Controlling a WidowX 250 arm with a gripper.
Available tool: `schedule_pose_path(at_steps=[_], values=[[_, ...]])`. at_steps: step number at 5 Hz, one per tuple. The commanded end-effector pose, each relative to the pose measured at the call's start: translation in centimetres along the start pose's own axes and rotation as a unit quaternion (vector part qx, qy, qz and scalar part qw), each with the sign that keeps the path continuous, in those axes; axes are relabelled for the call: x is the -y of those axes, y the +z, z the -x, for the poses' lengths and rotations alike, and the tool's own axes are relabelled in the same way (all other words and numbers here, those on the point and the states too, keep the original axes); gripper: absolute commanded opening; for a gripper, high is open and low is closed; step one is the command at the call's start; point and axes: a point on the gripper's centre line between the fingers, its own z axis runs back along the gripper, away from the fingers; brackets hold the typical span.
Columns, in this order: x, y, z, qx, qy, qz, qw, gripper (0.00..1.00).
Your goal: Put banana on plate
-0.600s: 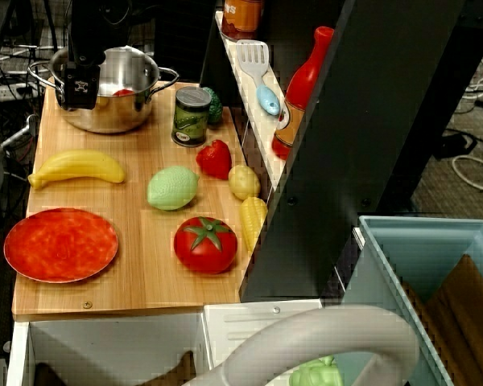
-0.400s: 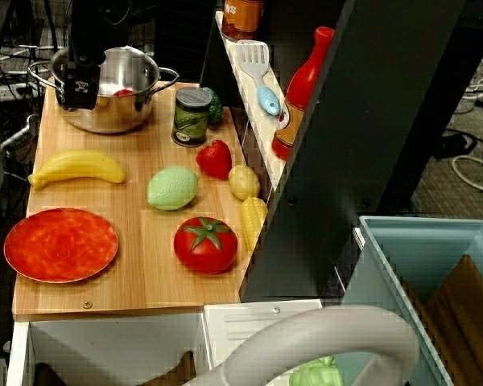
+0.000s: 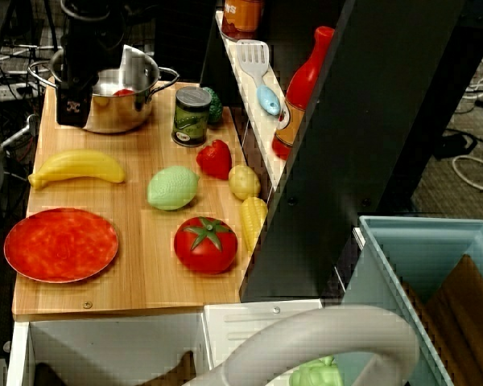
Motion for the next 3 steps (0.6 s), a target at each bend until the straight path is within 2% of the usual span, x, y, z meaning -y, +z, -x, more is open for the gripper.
schedule_pose_path(at_steps=[1, 2, 3], values=[[-2.1, -0.5, -0.4, -0.010, 0.002, -0.015, 0.9998, 1.00], [-3.6, -1.5, -0.5, -0.007, 0.027, -0.005, 0.9996, 1.00], [-3.5, -1.9, -0.5, -0.016, 0.032, -0.007, 0.9993, 1.00]])
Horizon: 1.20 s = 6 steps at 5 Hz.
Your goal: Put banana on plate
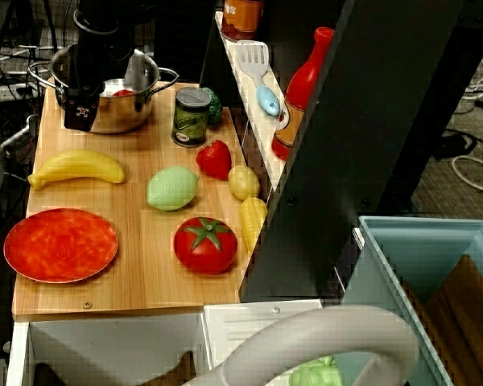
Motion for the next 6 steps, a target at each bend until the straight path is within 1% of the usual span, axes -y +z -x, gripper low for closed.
schedule_pose_path(at_steps=[1, 2, 4, 5, 6], values=[[-0.8, 1.2, -0.5, -0.003, 0.028, -0.005, 0.9996, 1.00], [-0.2, 1.2, -0.7, -0.023, 0.041, 0.013, 0.9988, 1.00], [0.0, 0.9, -0.3, -0.023, 0.049, 0.028, 0.9982, 1.00], [0.2, 0.2, 0.5, -0.012, 0.043, 0.029, 0.9986, 1.00], [0.8, -0.6, 1.0, 0.009, 0.049, 0.025, 0.9985, 1.00]])
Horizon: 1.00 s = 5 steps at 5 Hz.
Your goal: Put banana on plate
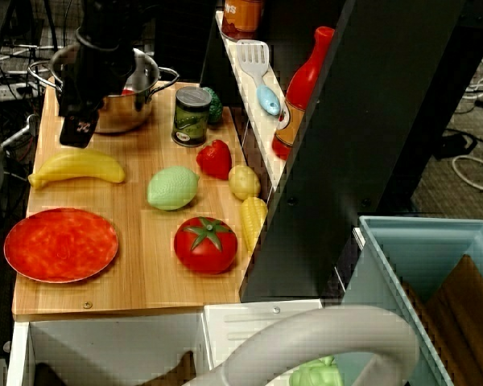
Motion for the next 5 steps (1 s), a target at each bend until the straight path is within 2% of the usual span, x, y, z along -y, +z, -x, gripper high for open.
schedule_pose_path(at_steps=[1, 3, 5], values=[[0.1, 0.6, 0.6, 0.048, 0.017, -0.030, 0.9982, 1.00], [0.3, -0.4, 0.2, 0.044, 0.036, -0.030, 0.9979, 1.00], [-0.2, -0.9, -0.7, 0.039, 0.062, -0.014, 0.9972, 1.00]])
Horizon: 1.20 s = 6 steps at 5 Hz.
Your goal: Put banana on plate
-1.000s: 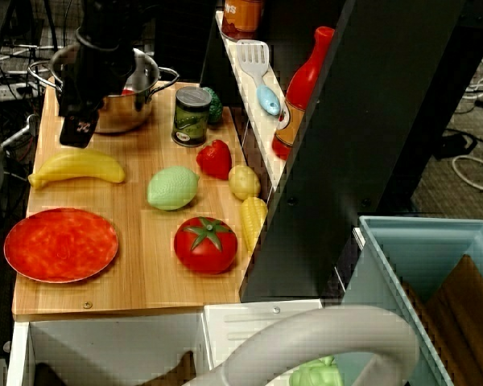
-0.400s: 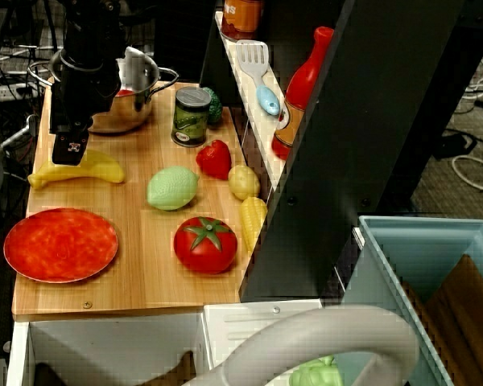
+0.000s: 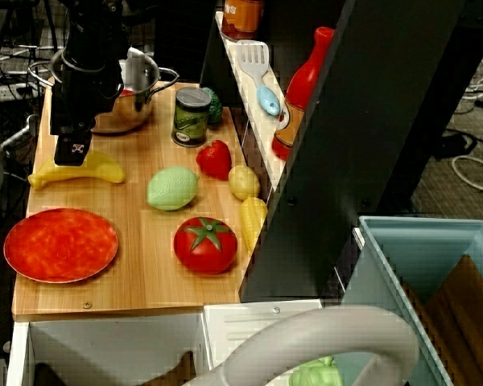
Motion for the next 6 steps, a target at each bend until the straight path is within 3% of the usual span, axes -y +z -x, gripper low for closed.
schedule_pose_path(at_steps=[1, 2, 3, 4, 5, 6], values=[[-0.9, -0.5, -1.4, 0.015, 0.027, -0.014, 0.9994, 1.00], [-0.3, -1.8, -2.2, 0.027, 0.026, -0.032, 0.9988, 1.00], [0.0, -2.0, -2.6, 0.033, 0.030, -0.026, 0.9986, 0.00], [0.0, -1.0, -2.9, 0.028, 0.034, -0.019, 0.9988, 0.00], [0.1, 1.0, -2.9, 0.013, 0.016, -0.036, 0.9992, 0.00], [-0.4, 5.7, -1.4, 0.005, -0.062, -0.051, 0.9968, 0.00]])
